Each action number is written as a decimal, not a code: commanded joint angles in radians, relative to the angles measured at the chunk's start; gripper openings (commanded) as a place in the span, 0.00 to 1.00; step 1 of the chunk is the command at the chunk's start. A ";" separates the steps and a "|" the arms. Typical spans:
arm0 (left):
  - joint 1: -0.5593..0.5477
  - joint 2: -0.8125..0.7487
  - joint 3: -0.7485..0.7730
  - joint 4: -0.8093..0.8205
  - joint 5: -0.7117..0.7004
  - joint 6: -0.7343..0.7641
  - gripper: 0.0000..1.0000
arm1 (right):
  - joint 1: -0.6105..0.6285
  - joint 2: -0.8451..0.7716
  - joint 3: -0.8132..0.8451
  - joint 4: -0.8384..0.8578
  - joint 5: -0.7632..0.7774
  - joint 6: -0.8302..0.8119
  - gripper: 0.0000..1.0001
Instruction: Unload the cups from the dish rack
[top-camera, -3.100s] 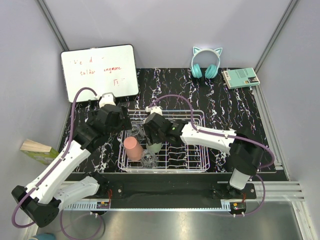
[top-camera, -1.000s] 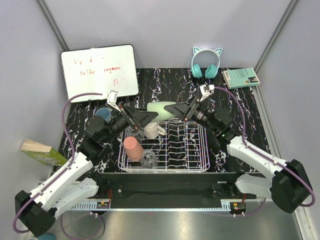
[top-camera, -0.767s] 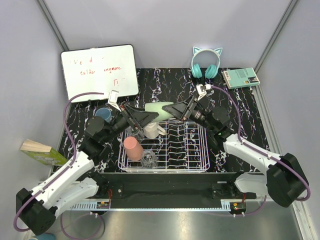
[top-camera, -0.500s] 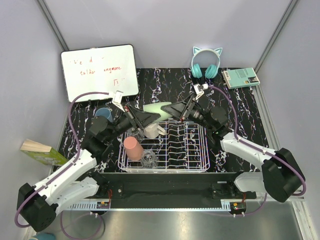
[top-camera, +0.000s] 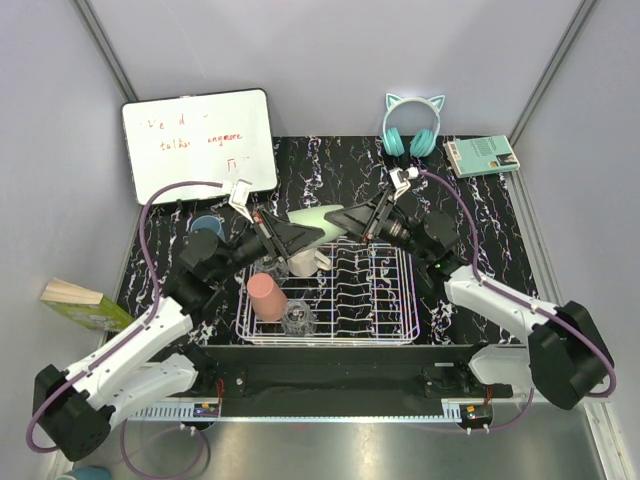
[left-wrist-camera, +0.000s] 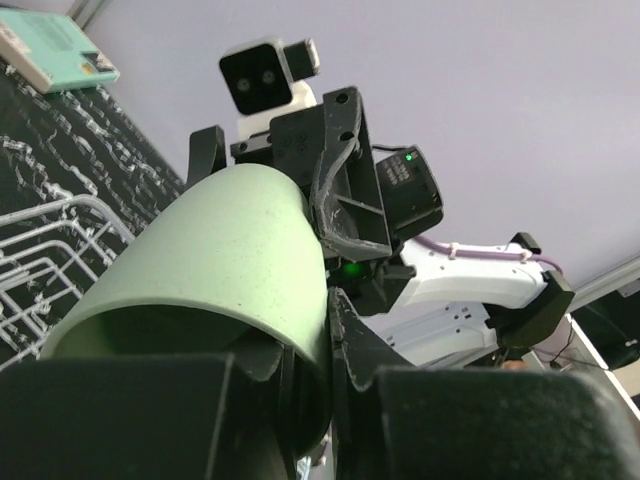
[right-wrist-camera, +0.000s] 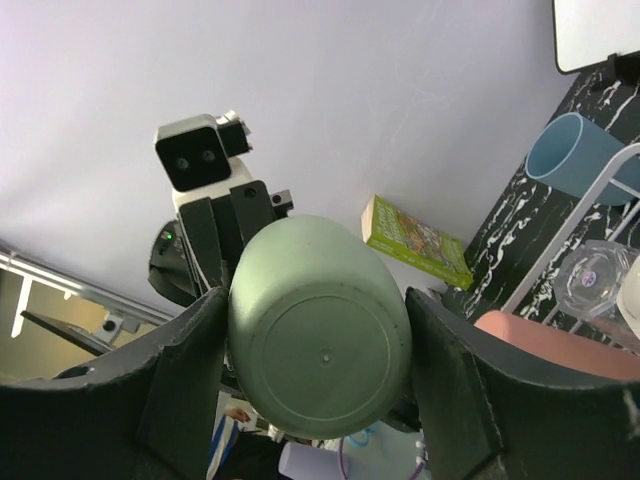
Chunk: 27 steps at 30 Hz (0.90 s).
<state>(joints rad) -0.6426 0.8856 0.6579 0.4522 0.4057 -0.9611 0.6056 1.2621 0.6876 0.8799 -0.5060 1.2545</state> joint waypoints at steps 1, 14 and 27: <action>-0.009 -0.071 0.088 -0.315 -0.172 0.168 0.00 | 0.008 -0.122 0.021 -0.211 0.032 -0.180 0.65; -0.008 -0.105 0.339 -0.774 -0.546 0.436 0.00 | 0.006 -0.358 0.075 -0.663 0.282 -0.423 1.00; 0.280 0.427 0.945 -1.466 -0.802 0.597 0.00 | 0.008 -0.406 0.098 -0.923 0.442 -0.495 1.00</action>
<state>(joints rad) -0.4850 1.1881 1.5448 -0.8040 -0.4103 -0.4217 0.6144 0.8585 0.7422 0.0265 -0.1127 0.7979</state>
